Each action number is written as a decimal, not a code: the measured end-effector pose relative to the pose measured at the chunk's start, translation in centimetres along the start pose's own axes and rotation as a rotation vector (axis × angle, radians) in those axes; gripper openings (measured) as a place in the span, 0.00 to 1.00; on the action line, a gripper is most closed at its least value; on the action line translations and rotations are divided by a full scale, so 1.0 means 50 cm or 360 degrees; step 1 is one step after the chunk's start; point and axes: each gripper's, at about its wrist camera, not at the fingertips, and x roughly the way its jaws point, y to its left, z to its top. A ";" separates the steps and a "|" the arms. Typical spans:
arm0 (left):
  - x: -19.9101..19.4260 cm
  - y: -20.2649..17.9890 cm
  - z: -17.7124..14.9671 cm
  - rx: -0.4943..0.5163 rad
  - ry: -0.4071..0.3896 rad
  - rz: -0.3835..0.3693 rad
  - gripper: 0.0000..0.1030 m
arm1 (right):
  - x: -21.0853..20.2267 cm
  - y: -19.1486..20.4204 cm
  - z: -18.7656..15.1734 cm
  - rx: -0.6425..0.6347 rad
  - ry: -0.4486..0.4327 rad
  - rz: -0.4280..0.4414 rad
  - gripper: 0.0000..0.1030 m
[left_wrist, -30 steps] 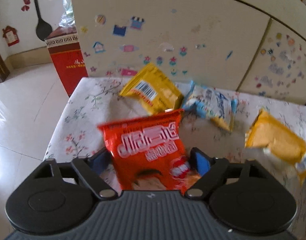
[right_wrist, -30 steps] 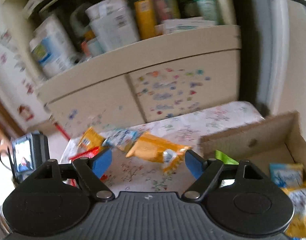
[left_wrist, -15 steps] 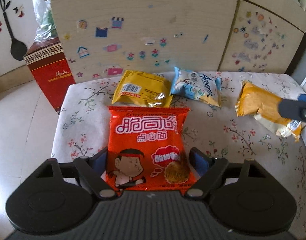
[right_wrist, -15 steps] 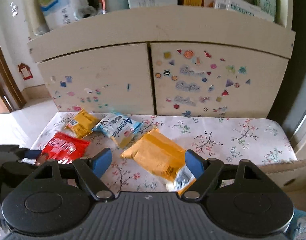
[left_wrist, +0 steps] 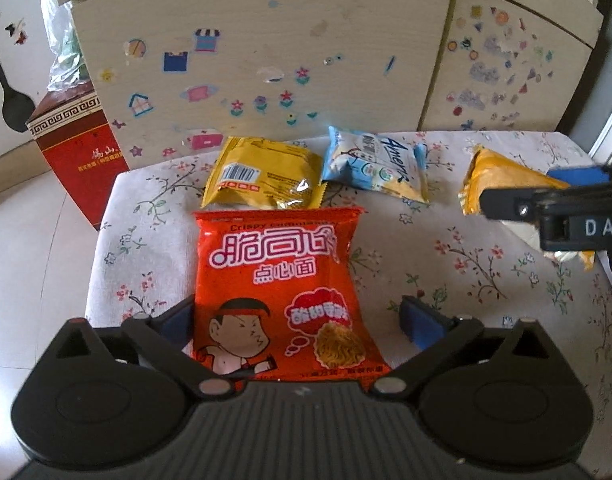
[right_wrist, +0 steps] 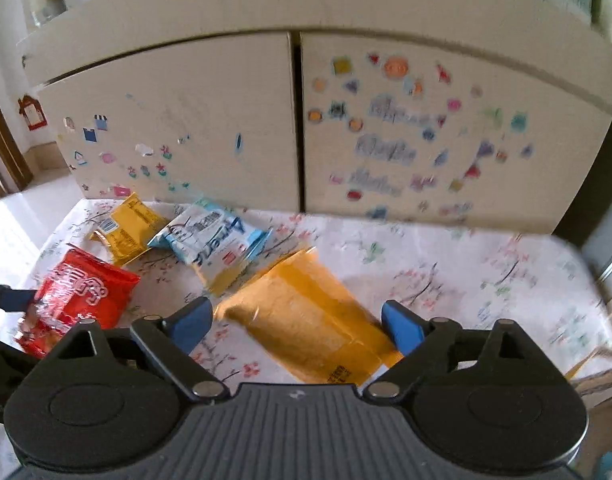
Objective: Organize snacks
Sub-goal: 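Grasp the orange bag with the right tool while the left tool holds the red bag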
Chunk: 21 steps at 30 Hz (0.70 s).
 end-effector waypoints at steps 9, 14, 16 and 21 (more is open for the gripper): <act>0.003 0.003 0.004 0.0008 0.0011 -0.0019 1.00 | -0.012 -0.022 -0.011 0.0249 0.0215 0.0280 0.91; 0.004 0.002 0.003 0.0003 0.0005 -0.0014 1.00 | -0.001 -0.016 -0.022 0.0290 0.0193 0.0122 0.92; 0.006 0.003 0.004 0.0002 0.0003 -0.0016 1.00 | 0.002 -0.007 -0.025 0.0292 0.0169 0.0064 0.92; 0.009 0.000 0.008 0.0006 -0.0001 -0.0004 1.00 | 0.013 0.016 -0.028 0.0223 0.0144 -0.0084 0.81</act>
